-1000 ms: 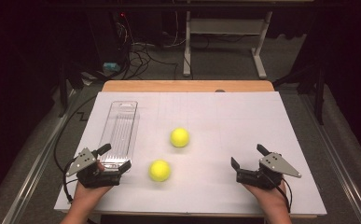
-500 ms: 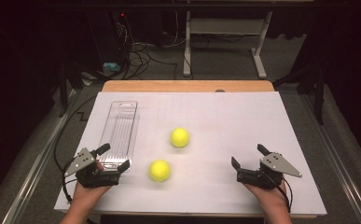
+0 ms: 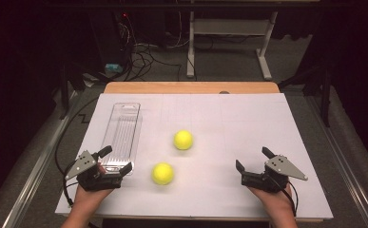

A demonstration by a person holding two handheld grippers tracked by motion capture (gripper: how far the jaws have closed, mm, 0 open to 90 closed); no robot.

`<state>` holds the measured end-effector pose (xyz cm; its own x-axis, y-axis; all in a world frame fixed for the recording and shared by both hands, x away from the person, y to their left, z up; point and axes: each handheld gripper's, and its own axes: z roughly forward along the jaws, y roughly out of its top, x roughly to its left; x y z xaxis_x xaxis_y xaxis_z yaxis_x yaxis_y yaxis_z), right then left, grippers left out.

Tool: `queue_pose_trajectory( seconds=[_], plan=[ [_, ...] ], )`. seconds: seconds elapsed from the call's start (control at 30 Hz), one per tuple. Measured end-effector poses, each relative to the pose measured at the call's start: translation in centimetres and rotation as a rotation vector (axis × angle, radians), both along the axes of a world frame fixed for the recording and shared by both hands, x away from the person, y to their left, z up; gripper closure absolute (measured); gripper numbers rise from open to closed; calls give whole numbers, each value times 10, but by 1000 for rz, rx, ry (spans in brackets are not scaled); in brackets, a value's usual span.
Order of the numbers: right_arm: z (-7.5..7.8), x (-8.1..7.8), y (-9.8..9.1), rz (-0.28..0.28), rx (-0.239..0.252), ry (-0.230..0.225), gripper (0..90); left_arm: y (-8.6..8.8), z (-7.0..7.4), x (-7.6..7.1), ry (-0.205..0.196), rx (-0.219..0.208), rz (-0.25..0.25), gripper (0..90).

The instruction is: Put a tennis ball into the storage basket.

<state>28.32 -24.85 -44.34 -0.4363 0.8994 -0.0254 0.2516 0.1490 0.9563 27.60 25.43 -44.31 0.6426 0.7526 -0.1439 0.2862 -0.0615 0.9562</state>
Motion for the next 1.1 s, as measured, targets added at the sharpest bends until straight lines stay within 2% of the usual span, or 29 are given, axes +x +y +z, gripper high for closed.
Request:
queue_pose_trajectory(
  seconds=[0.4,1.1],
  plan=[
    [-1,1,0,4,-1,7,0,-2,2,-1,-5,8,-15,1],
    [-3,2,2,14,-8,20,0,-18,8,-8,-11,32,-92,5]
  ],
)
